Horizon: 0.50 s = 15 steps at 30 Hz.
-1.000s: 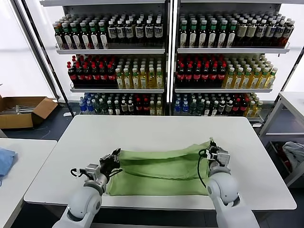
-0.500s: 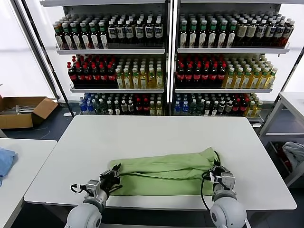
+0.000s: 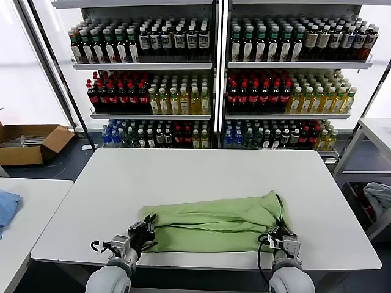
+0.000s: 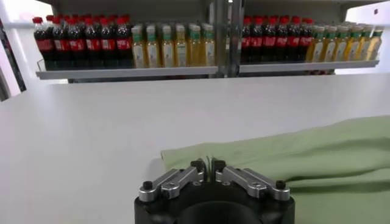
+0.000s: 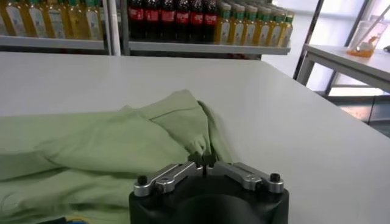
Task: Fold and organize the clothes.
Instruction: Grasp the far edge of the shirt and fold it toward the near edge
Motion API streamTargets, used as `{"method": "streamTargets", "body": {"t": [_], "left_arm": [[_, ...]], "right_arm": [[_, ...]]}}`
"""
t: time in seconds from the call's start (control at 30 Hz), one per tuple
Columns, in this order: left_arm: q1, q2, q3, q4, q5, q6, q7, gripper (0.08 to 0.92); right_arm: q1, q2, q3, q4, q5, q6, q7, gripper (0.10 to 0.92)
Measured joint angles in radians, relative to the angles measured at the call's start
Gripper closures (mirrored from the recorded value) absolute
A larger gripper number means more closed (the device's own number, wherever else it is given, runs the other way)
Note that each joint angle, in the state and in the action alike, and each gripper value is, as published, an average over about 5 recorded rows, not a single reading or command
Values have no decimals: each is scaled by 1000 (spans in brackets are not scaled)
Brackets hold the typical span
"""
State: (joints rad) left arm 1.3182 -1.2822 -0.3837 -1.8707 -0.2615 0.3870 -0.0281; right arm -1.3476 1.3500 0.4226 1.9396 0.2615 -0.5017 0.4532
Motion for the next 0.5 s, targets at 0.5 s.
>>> {"method": "streamTargets", "body": {"t": [0.5], "left_arm": [[7, -5, 8, -13, 15, -28, 7, 641]], "right_arm": [[-22, -4, 0, -28, -49, 27, -22, 744]]}}
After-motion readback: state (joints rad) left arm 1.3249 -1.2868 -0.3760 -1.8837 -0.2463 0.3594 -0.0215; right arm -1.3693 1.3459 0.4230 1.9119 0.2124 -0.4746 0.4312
